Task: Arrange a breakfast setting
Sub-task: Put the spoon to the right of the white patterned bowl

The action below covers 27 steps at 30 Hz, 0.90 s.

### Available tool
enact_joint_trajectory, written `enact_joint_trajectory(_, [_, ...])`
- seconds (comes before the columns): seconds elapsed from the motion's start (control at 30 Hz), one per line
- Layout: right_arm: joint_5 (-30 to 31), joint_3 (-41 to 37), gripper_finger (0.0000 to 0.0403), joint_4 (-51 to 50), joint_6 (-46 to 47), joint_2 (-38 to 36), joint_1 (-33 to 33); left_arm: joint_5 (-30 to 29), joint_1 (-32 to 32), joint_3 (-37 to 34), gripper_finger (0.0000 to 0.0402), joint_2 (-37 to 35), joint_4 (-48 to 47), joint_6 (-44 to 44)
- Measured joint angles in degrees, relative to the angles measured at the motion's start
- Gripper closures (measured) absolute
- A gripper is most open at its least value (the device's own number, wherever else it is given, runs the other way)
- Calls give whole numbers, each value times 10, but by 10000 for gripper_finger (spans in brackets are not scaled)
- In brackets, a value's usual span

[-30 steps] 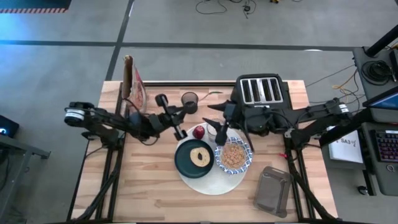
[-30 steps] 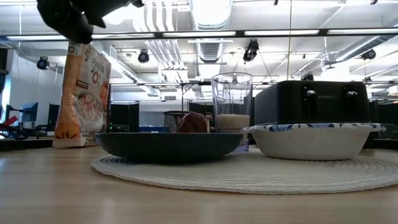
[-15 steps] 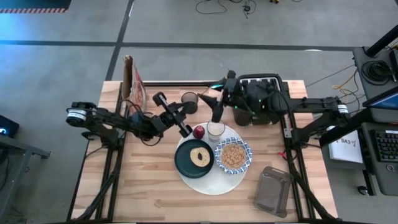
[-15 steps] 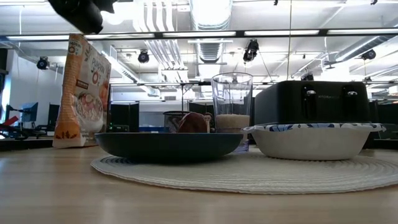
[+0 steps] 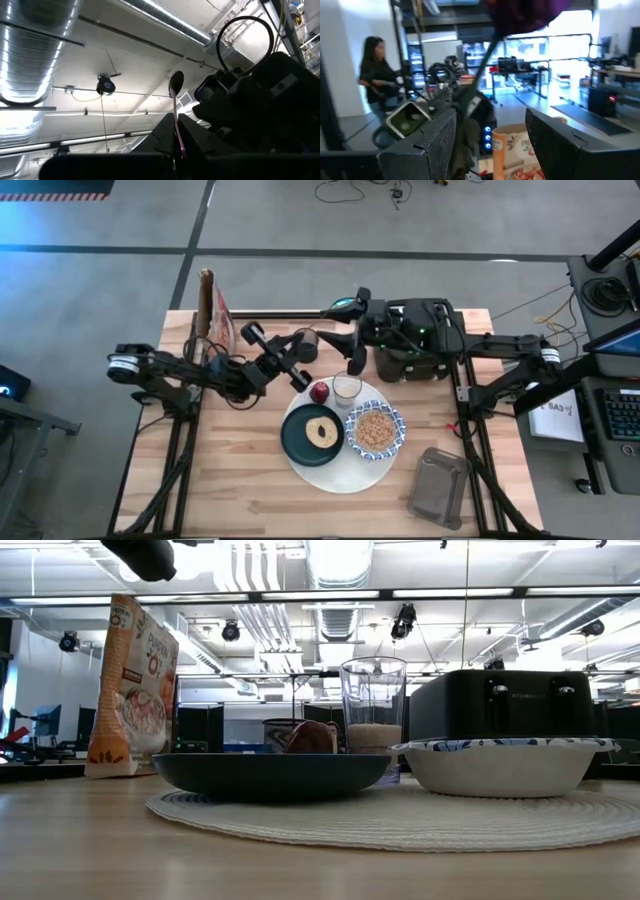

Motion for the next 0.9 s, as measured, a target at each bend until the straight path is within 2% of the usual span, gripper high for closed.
enact_joint_trajectory(0.17, [-49,0,174,24,-2,0,0,0,2,19,401,23,1,-13])
enact_joint_trajectory(0.37, [-52,0,174,23,-6,0,0,-2,2,65,401,66,0,-4])
enact_joint_trajectory(0.43, [-54,0,174,6,-16,-1,0,-18,2,73,401,70,-2,10])
enact_joint_trajectory(0.53, [-57,0,174,-23,-60,-3,0,-20,2,73,401,60,0,-5])
enact_joint_trajectory(0.77, [-143,0,174,-50,-170,-5,0,-16,1,42,401,39,-1,-69])
enact_joint_trajectory(0.9, [-148,0,178,-64,-202,-5,0,-4,0,27,401,29,1,-107])
